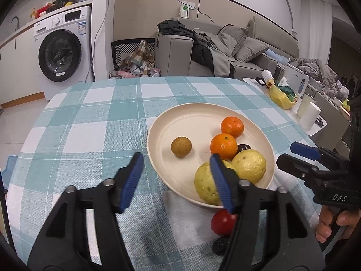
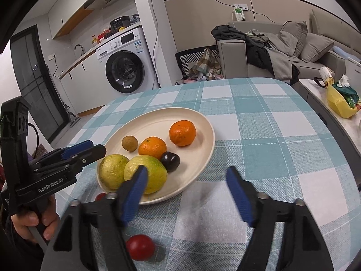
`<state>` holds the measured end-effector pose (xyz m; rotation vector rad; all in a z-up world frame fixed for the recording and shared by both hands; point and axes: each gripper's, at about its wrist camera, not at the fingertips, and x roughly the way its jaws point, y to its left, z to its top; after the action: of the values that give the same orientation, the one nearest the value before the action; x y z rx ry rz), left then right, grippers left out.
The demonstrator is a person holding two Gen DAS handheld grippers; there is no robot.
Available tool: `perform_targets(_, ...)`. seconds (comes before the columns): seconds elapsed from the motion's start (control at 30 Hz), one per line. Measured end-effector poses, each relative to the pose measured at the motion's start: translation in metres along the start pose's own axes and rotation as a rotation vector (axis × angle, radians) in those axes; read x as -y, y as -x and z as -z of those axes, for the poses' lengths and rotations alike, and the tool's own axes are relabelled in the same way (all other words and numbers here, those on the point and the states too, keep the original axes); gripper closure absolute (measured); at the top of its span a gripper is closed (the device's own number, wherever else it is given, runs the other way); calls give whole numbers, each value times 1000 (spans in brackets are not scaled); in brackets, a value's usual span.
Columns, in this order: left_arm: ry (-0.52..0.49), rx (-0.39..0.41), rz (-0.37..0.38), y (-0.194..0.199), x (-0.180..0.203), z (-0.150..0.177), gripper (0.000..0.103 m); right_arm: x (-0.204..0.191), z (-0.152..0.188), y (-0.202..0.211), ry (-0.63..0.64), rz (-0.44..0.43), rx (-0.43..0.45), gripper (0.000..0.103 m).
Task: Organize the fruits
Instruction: 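Move both open tools back to the tomatoes and plum beside the plate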
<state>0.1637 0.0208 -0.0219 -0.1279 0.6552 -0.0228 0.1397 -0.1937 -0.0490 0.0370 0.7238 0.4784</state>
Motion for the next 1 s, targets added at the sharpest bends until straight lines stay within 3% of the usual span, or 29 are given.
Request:
perform_targets(0.1,1,18,-7,12,-1,3,23,-3,0,3,11,-7,4,14)
perform_targets(0.23,-2,37,-4,30,1,8,18,-6,2,3,23,-8,-11,4)
perform_targets(0.43,-10,49,-24,51,6,19,1,-14,8,6,62,-18,-40,2)
perform_targets(1.0,-59,-3,-21,72,22,47,1,-29,23,21,169,-2,-106,2)
